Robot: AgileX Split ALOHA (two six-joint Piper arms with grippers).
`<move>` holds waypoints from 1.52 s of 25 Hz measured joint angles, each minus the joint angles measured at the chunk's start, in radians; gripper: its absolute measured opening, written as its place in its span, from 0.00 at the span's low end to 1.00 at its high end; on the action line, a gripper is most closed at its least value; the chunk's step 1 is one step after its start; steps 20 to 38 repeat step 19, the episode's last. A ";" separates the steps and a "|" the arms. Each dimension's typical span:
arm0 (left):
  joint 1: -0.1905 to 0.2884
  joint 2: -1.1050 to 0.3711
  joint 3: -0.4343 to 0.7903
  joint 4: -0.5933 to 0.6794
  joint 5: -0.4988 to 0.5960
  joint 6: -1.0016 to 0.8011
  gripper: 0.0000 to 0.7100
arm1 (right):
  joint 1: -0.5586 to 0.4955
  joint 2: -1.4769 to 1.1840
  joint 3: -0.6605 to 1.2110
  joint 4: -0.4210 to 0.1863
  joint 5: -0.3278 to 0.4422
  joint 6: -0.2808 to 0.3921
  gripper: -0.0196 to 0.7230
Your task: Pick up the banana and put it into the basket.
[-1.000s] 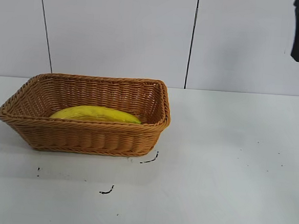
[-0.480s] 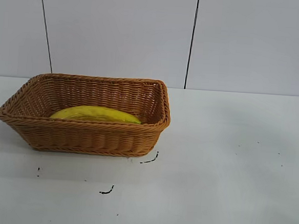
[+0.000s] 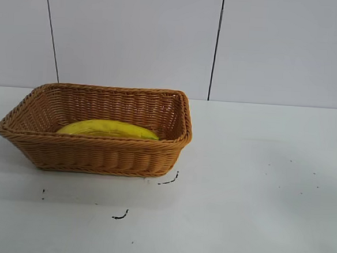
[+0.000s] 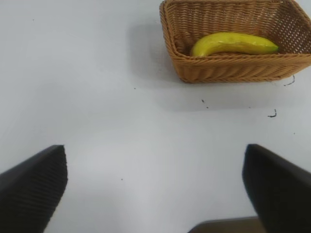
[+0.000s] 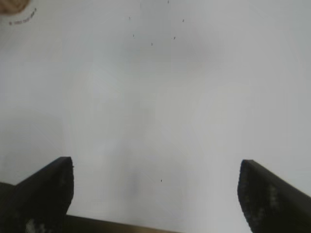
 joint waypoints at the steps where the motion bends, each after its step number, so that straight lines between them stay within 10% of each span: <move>1: 0.000 0.000 0.000 0.000 0.000 0.000 0.98 | 0.000 -0.038 0.000 -0.001 0.000 0.000 0.91; 38: 0.000 0.000 0.000 0.000 0.000 0.000 0.98 | 0.000 -0.091 0.002 -0.001 0.001 0.006 0.91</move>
